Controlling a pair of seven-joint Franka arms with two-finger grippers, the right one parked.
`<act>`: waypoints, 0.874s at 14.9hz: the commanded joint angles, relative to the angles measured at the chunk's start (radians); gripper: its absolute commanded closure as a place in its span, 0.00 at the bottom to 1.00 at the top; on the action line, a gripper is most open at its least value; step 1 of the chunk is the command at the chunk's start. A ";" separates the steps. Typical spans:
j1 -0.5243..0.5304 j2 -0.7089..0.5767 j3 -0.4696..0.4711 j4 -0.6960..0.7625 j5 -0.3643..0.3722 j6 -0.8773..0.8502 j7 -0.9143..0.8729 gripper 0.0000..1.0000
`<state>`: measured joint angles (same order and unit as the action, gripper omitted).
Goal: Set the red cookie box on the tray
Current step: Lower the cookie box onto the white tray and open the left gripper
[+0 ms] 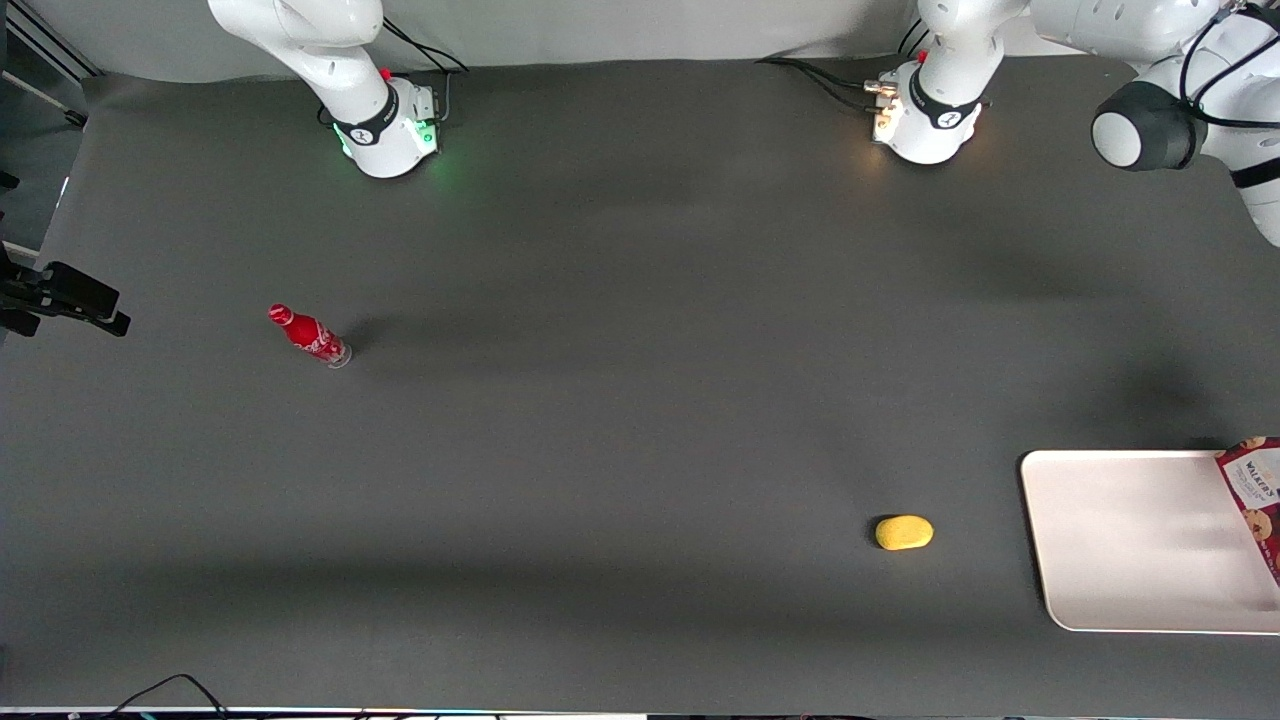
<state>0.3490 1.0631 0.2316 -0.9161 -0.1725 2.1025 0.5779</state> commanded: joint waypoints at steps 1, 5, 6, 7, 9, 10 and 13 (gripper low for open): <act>0.019 0.017 -0.015 0.002 -0.012 0.037 0.020 0.00; 0.019 0.008 -0.020 0.003 -0.012 0.037 0.019 0.00; 0.019 -0.006 -0.020 0.002 -0.012 0.033 0.017 0.00; 0.019 -0.024 -0.021 0.000 -0.012 0.019 0.013 0.00; 0.019 -0.101 -0.029 -0.062 -0.030 0.004 0.010 0.00; 0.019 -0.156 -0.034 -0.120 -0.066 -0.008 0.010 0.00; -0.007 -0.369 -0.034 -0.329 -0.088 -0.074 -0.003 0.00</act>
<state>0.3647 0.9457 0.2126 -0.9759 -0.2458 2.0748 0.5791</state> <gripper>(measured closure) 0.000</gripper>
